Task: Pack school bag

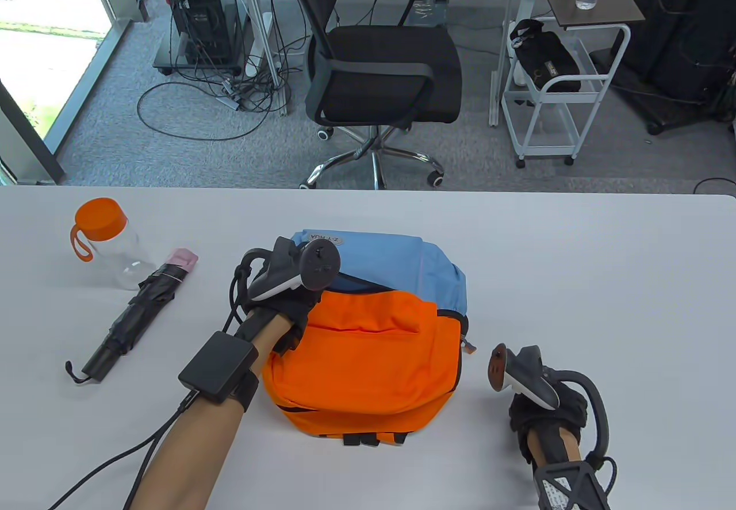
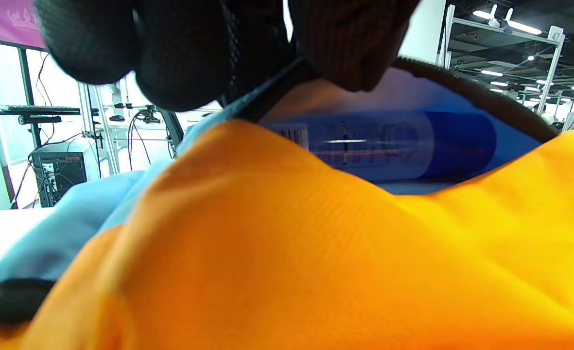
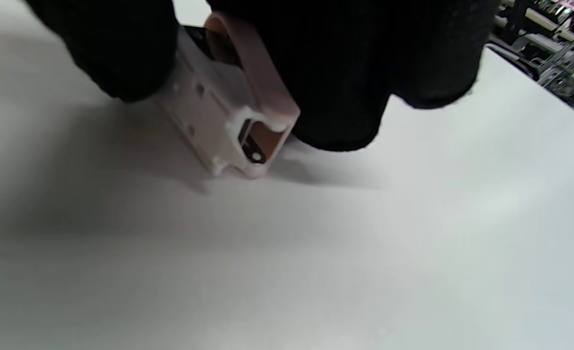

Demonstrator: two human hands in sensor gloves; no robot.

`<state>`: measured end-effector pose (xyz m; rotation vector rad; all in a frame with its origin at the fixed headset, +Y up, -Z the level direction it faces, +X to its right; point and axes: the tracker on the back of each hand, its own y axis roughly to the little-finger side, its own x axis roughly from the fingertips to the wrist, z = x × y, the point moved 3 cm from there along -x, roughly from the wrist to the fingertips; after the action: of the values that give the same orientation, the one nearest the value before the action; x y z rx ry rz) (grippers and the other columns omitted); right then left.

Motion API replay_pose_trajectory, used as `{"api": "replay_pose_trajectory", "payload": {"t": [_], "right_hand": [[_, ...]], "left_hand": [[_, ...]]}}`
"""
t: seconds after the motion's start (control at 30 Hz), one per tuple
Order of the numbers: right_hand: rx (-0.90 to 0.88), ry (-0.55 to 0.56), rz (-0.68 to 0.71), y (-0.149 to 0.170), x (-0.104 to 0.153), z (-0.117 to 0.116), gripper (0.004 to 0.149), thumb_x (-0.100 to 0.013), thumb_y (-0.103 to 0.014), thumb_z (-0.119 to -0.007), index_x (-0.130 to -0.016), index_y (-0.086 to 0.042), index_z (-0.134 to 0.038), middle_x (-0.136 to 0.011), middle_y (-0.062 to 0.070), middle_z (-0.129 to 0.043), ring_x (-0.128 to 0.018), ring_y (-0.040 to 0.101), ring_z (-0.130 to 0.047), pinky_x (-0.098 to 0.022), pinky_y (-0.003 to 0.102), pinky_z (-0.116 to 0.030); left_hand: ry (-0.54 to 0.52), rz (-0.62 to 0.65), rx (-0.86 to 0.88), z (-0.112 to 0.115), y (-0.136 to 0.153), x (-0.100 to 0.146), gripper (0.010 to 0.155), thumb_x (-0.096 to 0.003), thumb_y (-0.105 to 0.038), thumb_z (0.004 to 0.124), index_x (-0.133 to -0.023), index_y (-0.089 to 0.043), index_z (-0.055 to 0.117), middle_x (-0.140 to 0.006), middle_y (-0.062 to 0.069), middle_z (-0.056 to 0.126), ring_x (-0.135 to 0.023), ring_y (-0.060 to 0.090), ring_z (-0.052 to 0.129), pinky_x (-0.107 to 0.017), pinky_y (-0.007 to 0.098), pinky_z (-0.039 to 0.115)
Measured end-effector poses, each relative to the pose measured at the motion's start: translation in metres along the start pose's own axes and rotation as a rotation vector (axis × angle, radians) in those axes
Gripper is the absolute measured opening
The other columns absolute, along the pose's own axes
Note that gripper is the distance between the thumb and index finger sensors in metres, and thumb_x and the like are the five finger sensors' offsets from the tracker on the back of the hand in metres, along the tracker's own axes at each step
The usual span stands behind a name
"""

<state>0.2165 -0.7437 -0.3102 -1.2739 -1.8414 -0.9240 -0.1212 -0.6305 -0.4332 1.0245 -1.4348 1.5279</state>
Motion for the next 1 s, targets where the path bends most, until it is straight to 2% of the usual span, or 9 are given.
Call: {"api": "replay_pose_trajectory", "payload": {"t": [0.13,0.2,0.3,0.43,0.53,0.63,0.73,0.87,1.0], "right_hand": [[-0.18,0.349,0.124,-0.026,0.031,0.063,0.071,-0.038,-0.046,-0.082,-0.096,-0.01,-0.067,-0.082,0.017,-0.089,-0.057,0.031,-0.1,-0.048,0.051,-0.085],[-0.286,0.493,0.308,-0.057,0.056,0.105,0.072,-0.038,-0.044,-0.082,-0.098,-0.009,-0.065,-0.085,0.018,-0.086,-0.061,0.033,-0.098,-0.051,0.053,-0.083],[-0.287,0.491,0.557,-0.111,0.075,0.137,0.073,-0.038,-0.043,-0.083,-0.1,-0.012,-0.061,-0.09,0.015,-0.083,-0.07,0.036,-0.093,-0.057,0.055,-0.078],[-0.116,0.509,0.619,-0.177,0.068,0.155,0.073,-0.036,-0.043,-0.085,-0.1,-0.018,-0.06,-0.093,0.009,-0.08,-0.08,0.037,-0.084,-0.065,0.058,-0.069],[-0.026,0.726,0.442,-0.197,0.039,0.163,0.092,-0.035,-0.043,-0.085,-0.107,-0.013,-0.037,-0.108,0.016,-0.048,-0.092,0.047,-0.063,-0.069,0.065,-0.057],[0.079,0.528,0.295,-0.2,0.006,0.154,0.097,-0.037,-0.051,-0.079,-0.109,-0.009,-0.029,-0.112,0.02,-0.039,-0.095,0.052,-0.061,-0.069,0.067,-0.057],[-0.04,0.549,0.289,-0.2,0.0,0.157,0.093,-0.038,-0.051,-0.078,-0.108,-0.007,-0.034,-0.109,0.025,-0.045,-0.088,0.05,-0.07,-0.066,0.065,-0.062],[-0.097,0.264,0.375,-0.203,0.001,0.159,0.11,-0.037,-0.058,-0.075,-0.109,-0.001,-0.013,-0.112,0.032,-0.015,-0.099,0.062,-0.035,-0.071,0.074,-0.042],[-0.107,0.348,0.295,-0.211,-0.008,0.164,0.107,-0.038,-0.061,-0.071,-0.109,-0.001,-0.019,-0.112,0.03,-0.026,-0.098,0.061,-0.042,-0.07,0.072,-0.048]], "left_hand": [[0.026,-0.004,0.042,-0.002,0.005,-0.003,0.045,-0.0484,-0.033,0.079,-0.091,-0.02,0.087,-0.089,0.013,0.09,-0.062,0.03,0.089,-0.055,0.055,0.08],[0.042,-0.01,0.068,-0.001,0.005,-0.005,0.045,-0.0485,-0.033,0.079,-0.091,-0.02,0.087,-0.089,0.014,0.09,-0.062,0.031,0.089,-0.055,0.056,0.08],[0.018,0.015,0.041,-0.003,0.003,-0.005,0.044,-0.0483,-0.033,0.08,-0.09,-0.02,0.088,-0.088,0.013,0.091,-0.062,0.03,0.089,-0.055,0.055,0.081],[0.05,0.014,0.087,-0.002,0.007,-0.005,0.045,-0.0484,-0.033,0.079,-0.09,-0.02,0.087,-0.089,0.013,0.09,-0.063,0.031,0.089,-0.055,0.055,0.08],[0.059,0.019,0.1,-0.004,0.01,-0.005,0.045,-0.0484,-0.033,0.08,-0.09,-0.019,0.087,-0.089,0.013,0.09,-0.063,0.031,0.089,-0.056,0.056,0.08],[0.062,0.032,0.078,-0.006,0.008,-0.005,0.045,-0.0482,-0.032,0.08,-0.09,-0.019,0.088,-0.089,0.013,0.09,-0.063,0.031,0.089,-0.056,0.056,0.08],[0.055,0.039,0.072,-0.005,0.006,-0.003,0.045,-0.0481,-0.032,0.08,-0.09,-0.019,0.088,-0.089,0.013,0.09,-0.063,0.031,0.089,-0.056,0.055,0.08],[0.058,0.036,0.094,-0.004,0.009,-0.004,0.045,-0.0483,-0.033,0.08,-0.091,-0.02,0.087,-0.089,0.013,0.09,-0.063,0.031,0.089,-0.056,0.055,0.08],[0.057,0.051,0.112,-0.003,0.009,-0.004,0.045,-0.0478,-0.032,0.08,-0.09,-0.019,0.088,-0.088,0.014,0.09,-0.064,0.03,0.088,-0.056,0.055,0.08]]}}
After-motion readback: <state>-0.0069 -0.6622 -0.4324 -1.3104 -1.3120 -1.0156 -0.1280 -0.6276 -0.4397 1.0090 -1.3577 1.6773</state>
